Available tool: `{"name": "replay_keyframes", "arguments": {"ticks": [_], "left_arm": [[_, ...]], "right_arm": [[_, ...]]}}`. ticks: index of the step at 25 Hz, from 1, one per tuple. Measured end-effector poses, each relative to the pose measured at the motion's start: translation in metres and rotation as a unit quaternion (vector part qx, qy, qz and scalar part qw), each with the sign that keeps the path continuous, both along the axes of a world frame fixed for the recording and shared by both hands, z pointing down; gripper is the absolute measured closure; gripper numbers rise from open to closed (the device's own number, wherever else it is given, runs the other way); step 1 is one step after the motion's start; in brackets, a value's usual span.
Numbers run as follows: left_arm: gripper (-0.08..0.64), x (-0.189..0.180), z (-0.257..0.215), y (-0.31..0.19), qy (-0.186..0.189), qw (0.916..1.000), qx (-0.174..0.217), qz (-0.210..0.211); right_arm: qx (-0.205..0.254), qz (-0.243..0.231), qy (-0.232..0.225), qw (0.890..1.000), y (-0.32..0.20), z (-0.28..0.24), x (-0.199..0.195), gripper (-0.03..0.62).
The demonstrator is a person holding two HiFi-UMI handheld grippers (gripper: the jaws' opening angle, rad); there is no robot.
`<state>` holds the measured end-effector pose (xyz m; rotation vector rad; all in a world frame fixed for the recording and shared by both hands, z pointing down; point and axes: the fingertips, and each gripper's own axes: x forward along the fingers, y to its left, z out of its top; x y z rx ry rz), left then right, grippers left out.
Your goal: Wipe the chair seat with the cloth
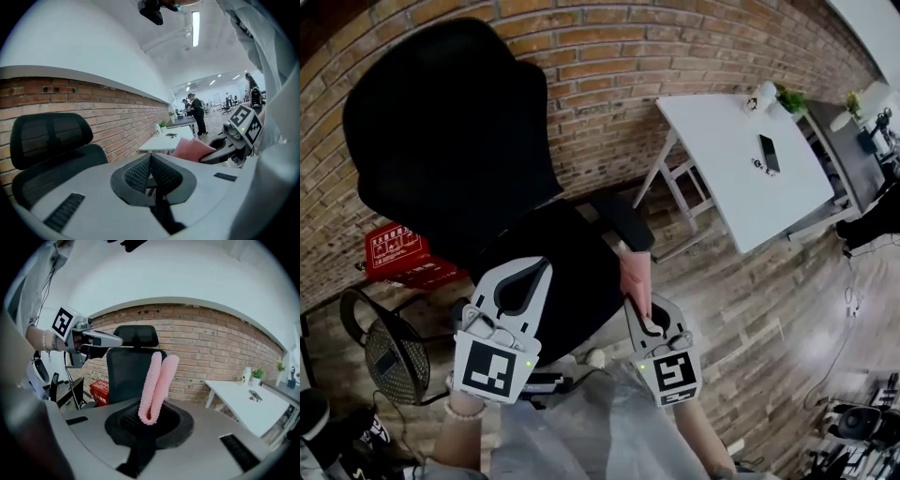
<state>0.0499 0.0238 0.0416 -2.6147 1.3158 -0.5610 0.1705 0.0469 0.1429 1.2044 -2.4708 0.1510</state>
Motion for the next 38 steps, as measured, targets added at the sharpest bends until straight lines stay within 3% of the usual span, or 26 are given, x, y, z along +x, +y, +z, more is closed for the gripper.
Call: {"name": "replay_keyframes", "arguments": {"ticks": [3, 8, 15, 24, 38], "left_arm": [[0.541, -0.005, -0.016, 0.001, 0.012, 0.9998, 0.011, -0.011], [0.541, -0.01, -0.037, -0.006, 0.045, 0.9986, 0.012, -0.023], [0.541, -0.01, -0.048, -0.008, 0.055, 0.9981, 0.015, -0.025], [0.541, -0.009, -0.036, -0.016, 0.051, 0.9984, -0.001, -0.023], [0.541, -0.01, -0.033, -0.023, 0.042, 0.999, 0.007, -0.015]], "right_arm": [[0.04, -0.011, 0.011, 0.999, -0.002, -0.028, -0.004, 0.538], [0.062, -0.013, 0.01, 0.998, -0.012, -0.061, -0.01, 0.538], [0.099, -0.025, -0.003, 0.995, -0.023, -0.092, -0.015, 0.538], [0.108, -0.025, -0.004, 0.994, -0.034, -0.099, -0.018, 0.538], [0.116, -0.027, 0.01, 0.993, -0.037, -0.097, -0.027, 0.54]]}}
